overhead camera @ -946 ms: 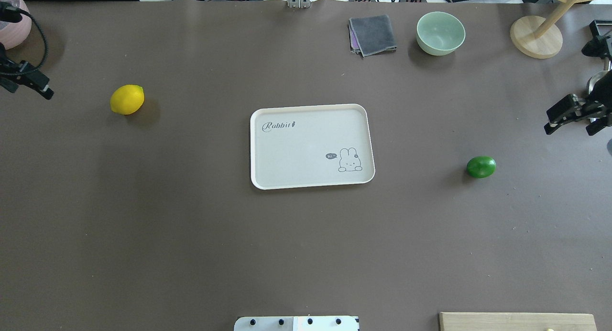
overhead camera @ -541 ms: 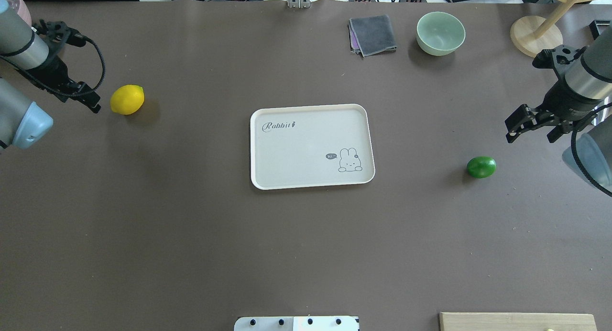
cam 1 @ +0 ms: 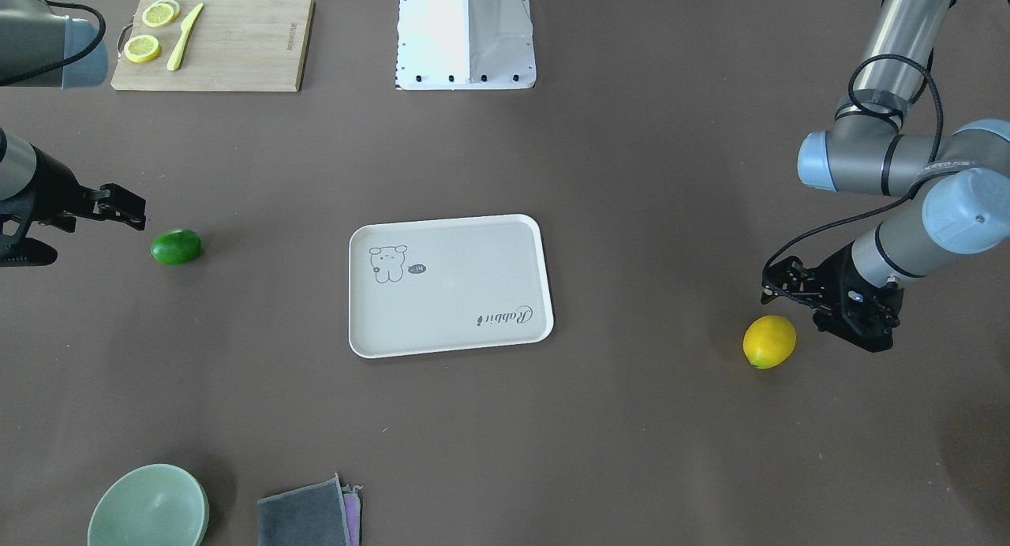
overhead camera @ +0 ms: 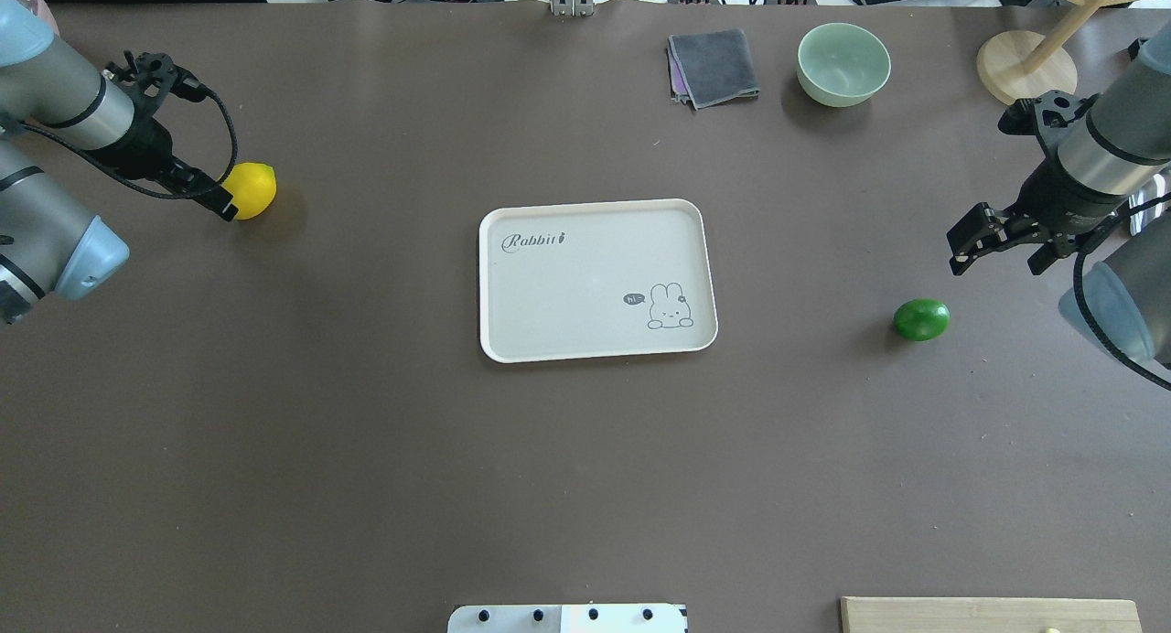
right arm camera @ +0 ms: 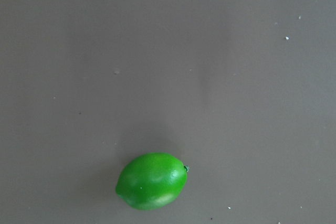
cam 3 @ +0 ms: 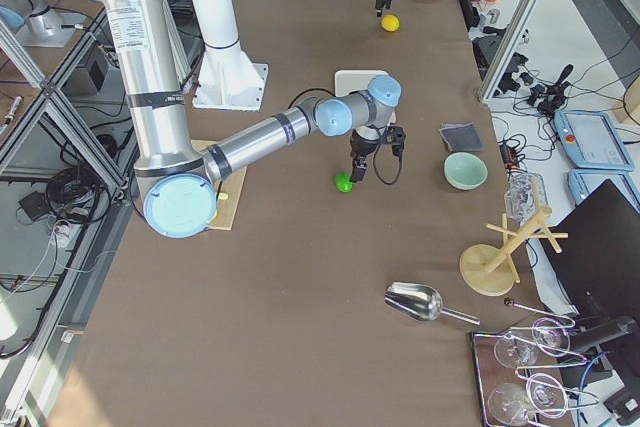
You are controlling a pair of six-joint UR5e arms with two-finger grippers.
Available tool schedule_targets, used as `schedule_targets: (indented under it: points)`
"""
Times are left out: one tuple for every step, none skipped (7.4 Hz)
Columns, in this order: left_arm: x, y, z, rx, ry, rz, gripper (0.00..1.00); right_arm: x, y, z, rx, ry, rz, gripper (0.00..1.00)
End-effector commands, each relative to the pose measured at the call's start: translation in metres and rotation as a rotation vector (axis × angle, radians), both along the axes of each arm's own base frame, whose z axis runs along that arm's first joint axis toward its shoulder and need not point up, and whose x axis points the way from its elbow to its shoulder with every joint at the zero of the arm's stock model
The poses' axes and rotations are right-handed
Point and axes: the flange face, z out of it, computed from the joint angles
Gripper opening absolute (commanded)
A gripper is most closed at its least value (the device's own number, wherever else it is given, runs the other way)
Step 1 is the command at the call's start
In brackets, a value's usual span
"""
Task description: Place all lemons on tray
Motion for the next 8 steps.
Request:
schedule_targets:
  points:
    - [0.022, 0.0, -0.006, 0.036, 0.001, 0.042, 0.98, 0.0, 0.0, 0.0, 0.0, 0.0, 0.0, 1.0]
    - [0.025, -0.006, -0.005, 0.081, -0.039, 0.032, 0.98, 0.0, 0.0, 0.0, 0.0, 0.0, 0.0, 1.0]
    - [0.035, -0.008, -0.005, 0.089, -0.055, 0.035, 0.98, 0.0, 0.0, 0.0, 0.001, 0.001, 0.0, 1.0]
    - [0.039, -0.014, -0.012, 0.093, -0.056, 0.034, 0.98, 0.0, 0.0, 0.0, 0.001, 0.001, 0.0, 1.0]
    - [0.039, -0.017, -0.009, 0.099, -0.071, 0.026, 0.98, 0.0, 0.0, 0.001, -0.001, 0.002, 0.0, 1.0]
    - [0.04, -0.021, -0.005, 0.105, -0.091, 0.014, 0.98, 0.0, 0.0, 0.001, -0.002, 0.002, 0.001, 1.0]
    - [0.04, -0.025, -0.002, 0.113, -0.112, 0.001, 0.98, 0.0, 0.0, 0.001, -0.001, 0.002, 0.0, 1.0]
    - [0.04, -0.027, 0.0, 0.115, -0.125, -0.006, 0.98, 0.0, 0.0, 0.001, -0.001, 0.002, 0.0, 1.0]
